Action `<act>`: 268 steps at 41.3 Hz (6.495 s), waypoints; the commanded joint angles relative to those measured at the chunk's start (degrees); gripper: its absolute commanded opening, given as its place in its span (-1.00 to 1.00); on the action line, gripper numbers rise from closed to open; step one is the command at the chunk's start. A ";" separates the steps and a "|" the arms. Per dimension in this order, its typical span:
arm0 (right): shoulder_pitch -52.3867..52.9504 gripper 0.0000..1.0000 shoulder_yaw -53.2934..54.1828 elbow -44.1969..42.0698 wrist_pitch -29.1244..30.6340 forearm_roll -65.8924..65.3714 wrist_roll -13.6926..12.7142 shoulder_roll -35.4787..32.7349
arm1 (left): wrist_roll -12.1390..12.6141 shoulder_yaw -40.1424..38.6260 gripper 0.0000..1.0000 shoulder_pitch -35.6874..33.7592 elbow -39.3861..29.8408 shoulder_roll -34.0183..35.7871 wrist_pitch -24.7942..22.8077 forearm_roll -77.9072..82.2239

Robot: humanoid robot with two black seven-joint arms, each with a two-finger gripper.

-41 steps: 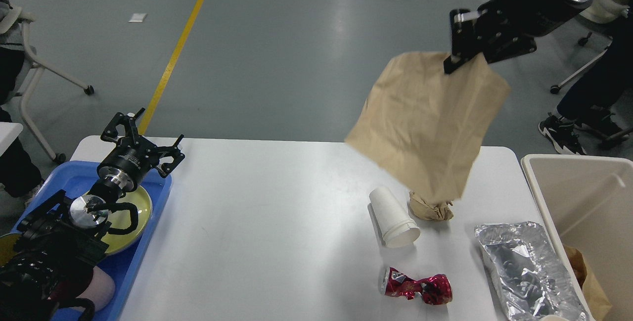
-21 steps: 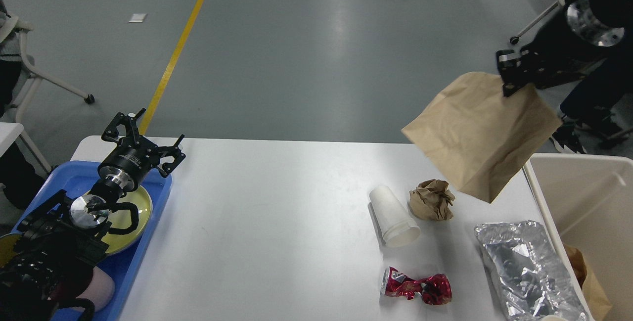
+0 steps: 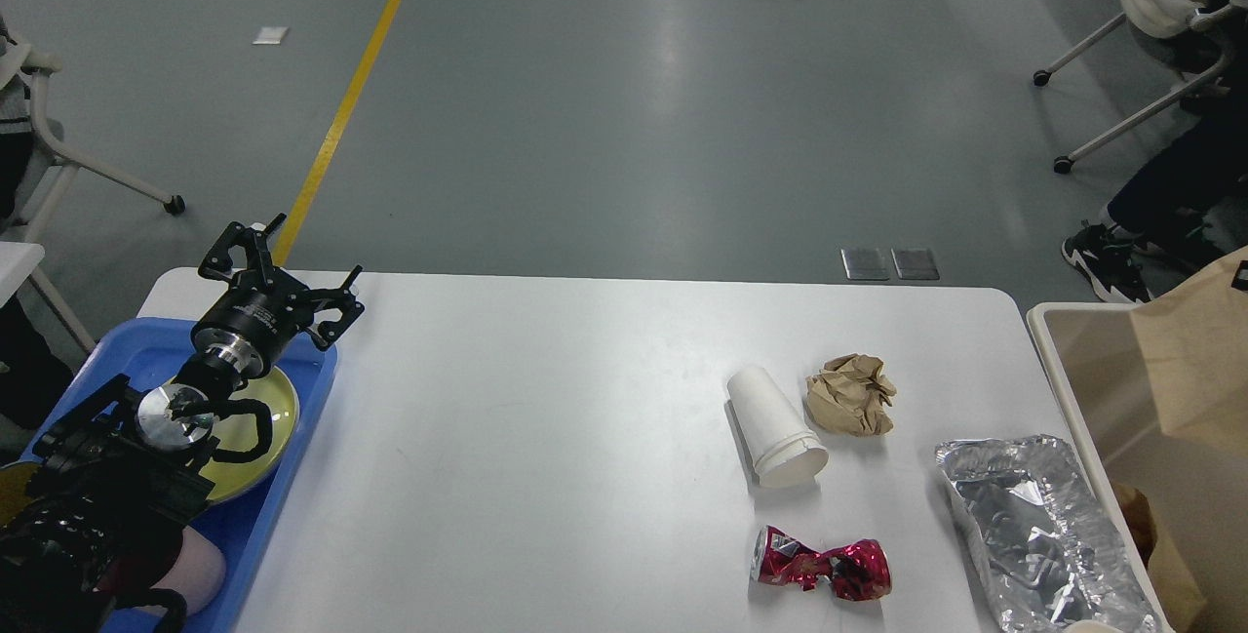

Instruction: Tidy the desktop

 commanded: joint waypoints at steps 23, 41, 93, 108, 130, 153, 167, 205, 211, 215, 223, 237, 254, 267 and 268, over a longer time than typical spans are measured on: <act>-20.31 1.00 5.41 -11.36 -10.09 2.79 -0.27 4.98 | 0.01 0.00 1.00 -0.01 -0.02 0.00 -0.01 -0.01; -9.87 1.00 6.38 -7.77 -8.33 2.52 -0.27 4.45 | 0.01 0.00 1.00 -0.01 -0.02 0.00 -0.01 -0.01; 39.65 1.00 3.49 64.14 3.81 1.73 0.70 18.60 | 0.01 0.00 1.00 -0.01 -0.02 0.00 -0.01 -0.01; 17.49 1.00 1.37 48.94 -4.99 -3.54 1.31 18.16 | 0.01 0.00 1.00 -0.01 -0.02 0.00 -0.01 0.08; 5.36 0.45 1.63 47.08 -15.98 -8.20 4.66 18.16 | 0.01 0.00 1.00 -0.01 -0.02 0.00 -0.01 0.08; 5.80 -1.00 1.55 46.91 -16.59 -8.02 4.30 16.84 | 0.01 0.00 1.00 -0.01 -0.02 0.00 -0.01 -0.01; 14.22 -1.00 1.02 46.91 -15.89 -10.22 4.57 12.89 | 0.01 0.00 1.00 -0.01 -0.02 0.00 -0.01 -0.01; 64.95 -1.00 14.91 67.75 28.32 -13.74 12.13 11.92 | 0.01 0.00 1.00 -0.01 -0.02 0.00 -0.01 -0.01; 58.81 -1.00 7.18 60.02 26.57 -16.37 12.21 11.40 | -0.08 0.00 1.00 -0.01 -0.02 0.00 -0.01 -0.01; 52.22 -1.00 3.14 52.73 22.44 -17.78 12.13 9.64 | -0.08 0.00 1.00 -0.01 -0.02 0.00 -0.01 -0.01; 31.92 -1.00 -3.02 31.38 14.53 -17.96 12.13 6.74 | -0.08 0.00 1.00 -0.01 -0.02 0.00 -0.01 -0.01; -1.56 -1.00 -2.76 -0.70 6.70 -6.82 9.67 4.98 | 0.01 0.00 1.00 -0.01 -0.02 0.00 -0.01 -0.01; -22.33 1.00 -2.50 -20.50 3.71 5.51 5.80 7.09 | -0.08 0.00 1.00 -0.01 -0.02 0.00 -0.01 0.08; -15.05 1.00 -1.79 -16.92 5.81 5.42 6.41 6.47 | -0.08 0.00 1.00 -0.01 -0.02 0.00 -0.01 -0.01; -11.12 1.00 -1.88 -12.46 7.73 5.34 6.59 5.95 | 0.01 0.00 1.00 -0.01 -0.02 0.00 -0.01 -0.01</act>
